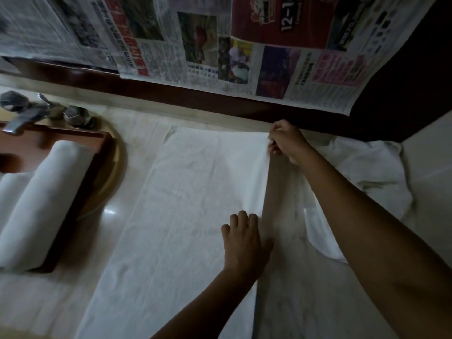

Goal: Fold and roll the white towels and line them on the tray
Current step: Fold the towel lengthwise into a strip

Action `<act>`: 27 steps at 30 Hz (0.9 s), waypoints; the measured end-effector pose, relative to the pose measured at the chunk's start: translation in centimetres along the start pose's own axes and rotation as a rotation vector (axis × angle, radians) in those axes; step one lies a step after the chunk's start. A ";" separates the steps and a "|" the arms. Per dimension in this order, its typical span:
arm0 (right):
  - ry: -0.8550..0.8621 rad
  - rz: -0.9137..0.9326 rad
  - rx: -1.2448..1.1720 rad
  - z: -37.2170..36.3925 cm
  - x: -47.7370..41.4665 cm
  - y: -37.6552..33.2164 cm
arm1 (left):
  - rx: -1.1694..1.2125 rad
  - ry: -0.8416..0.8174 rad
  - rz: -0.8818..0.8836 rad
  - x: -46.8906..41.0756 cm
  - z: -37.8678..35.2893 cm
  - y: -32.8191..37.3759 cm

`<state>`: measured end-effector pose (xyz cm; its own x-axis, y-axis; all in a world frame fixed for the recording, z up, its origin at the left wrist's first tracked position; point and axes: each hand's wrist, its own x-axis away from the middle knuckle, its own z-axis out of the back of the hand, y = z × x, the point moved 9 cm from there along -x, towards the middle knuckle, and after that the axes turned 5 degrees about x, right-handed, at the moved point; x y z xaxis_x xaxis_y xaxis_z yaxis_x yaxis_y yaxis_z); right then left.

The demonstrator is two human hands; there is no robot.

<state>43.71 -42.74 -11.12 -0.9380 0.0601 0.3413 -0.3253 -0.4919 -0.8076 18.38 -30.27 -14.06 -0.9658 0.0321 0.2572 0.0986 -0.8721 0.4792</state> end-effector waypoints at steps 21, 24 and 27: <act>0.028 0.426 0.241 -13.7 -1.8 -11.7 | 1.375 -0.131 0.407 0.7 12.4 -16.1; -0.004 0.466 0.320 -18.6 -2.3 -13.9 | 1.398 -0.092 0.490 0.4 12.9 -19.7; -0.037 0.401 0.424 -22.8 -3.1 -13.0 | 1.295 -0.019 0.595 0.3 12.4 -23.8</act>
<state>48.14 -16.73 -12.70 -0.9707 -0.2292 0.0715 0.1376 -0.7752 -0.6165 18.73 -3.44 -14.95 -0.7014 -0.1589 0.6948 0.6375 0.2960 0.7113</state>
